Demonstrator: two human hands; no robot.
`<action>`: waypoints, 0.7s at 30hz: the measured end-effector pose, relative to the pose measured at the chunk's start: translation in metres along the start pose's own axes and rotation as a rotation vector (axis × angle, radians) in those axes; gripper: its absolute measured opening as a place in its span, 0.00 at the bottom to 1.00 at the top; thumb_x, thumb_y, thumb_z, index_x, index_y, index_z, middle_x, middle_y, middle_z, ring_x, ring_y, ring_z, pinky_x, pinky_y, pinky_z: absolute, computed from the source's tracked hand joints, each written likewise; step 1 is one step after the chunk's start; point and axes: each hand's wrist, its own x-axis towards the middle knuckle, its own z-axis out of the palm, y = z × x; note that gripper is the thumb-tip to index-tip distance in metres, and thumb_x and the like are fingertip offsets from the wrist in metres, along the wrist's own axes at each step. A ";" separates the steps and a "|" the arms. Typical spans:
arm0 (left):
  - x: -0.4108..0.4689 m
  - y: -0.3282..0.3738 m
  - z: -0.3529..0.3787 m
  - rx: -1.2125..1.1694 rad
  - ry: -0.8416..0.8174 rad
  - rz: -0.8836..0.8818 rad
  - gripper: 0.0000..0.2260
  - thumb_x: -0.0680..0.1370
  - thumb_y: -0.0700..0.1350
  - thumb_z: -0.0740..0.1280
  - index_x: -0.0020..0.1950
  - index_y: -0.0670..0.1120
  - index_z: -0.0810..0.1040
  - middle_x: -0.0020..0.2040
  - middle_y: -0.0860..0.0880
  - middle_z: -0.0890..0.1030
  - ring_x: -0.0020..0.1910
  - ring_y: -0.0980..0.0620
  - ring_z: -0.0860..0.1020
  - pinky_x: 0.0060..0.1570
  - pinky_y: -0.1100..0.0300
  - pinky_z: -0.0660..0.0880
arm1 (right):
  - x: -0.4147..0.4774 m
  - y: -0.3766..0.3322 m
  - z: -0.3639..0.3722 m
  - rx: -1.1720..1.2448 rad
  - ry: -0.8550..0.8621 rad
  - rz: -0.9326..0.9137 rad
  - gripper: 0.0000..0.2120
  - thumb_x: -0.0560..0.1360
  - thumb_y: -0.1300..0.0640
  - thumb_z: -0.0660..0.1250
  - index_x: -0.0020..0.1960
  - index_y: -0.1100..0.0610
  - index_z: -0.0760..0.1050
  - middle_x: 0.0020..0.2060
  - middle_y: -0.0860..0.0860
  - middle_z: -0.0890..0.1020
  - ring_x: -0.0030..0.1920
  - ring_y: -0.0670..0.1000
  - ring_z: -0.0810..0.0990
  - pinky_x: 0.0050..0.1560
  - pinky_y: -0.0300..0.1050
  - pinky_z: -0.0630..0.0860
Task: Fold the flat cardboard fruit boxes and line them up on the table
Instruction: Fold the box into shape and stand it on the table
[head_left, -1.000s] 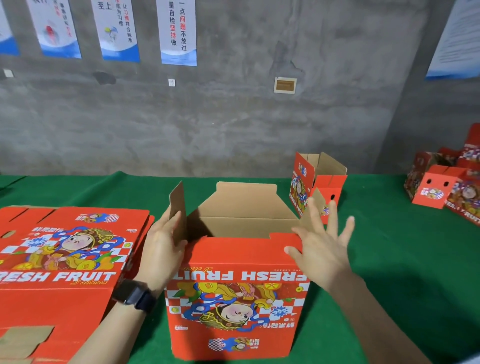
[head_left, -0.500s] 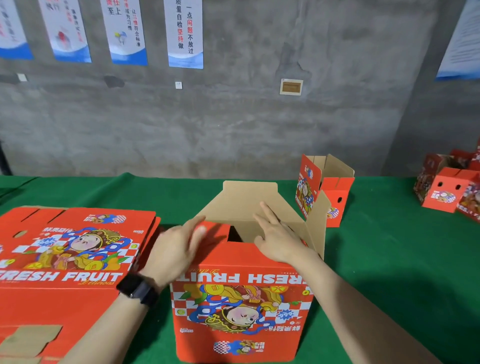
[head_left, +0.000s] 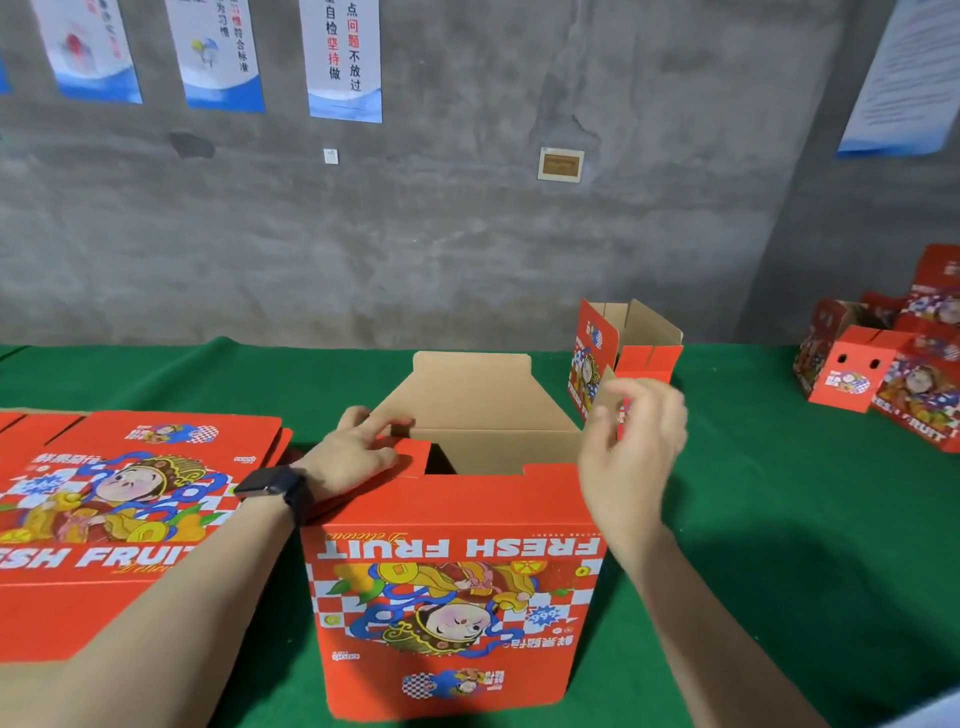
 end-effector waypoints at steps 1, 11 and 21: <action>0.001 0.000 -0.001 -0.017 -0.002 -0.006 0.24 0.76 0.45 0.66 0.69 0.61 0.66 0.65 0.50 0.61 0.57 0.50 0.74 0.58 0.56 0.74 | 0.005 0.007 -0.002 0.034 0.033 0.117 0.11 0.71 0.69 0.63 0.54 0.64 0.75 0.52 0.59 0.76 0.57 0.56 0.71 0.57 0.47 0.64; 0.001 0.006 0.001 0.230 -0.044 -0.059 0.26 0.80 0.53 0.59 0.77 0.60 0.54 0.67 0.47 0.62 0.65 0.44 0.70 0.67 0.54 0.64 | -0.008 0.028 0.004 0.087 -0.733 0.232 0.16 0.74 0.64 0.69 0.60 0.57 0.80 0.60 0.51 0.81 0.61 0.49 0.77 0.67 0.45 0.70; -0.009 0.017 0.006 0.098 0.222 0.266 0.31 0.71 0.40 0.73 0.72 0.48 0.67 0.67 0.48 0.68 0.65 0.46 0.69 0.66 0.55 0.66 | 0.005 0.032 0.011 0.026 -0.956 0.208 0.08 0.76 0.58 0.67 0.40 0.54 0.82 0.40 0.44 0.84 0.42 0.43 0.79 0.47 0.39 0.71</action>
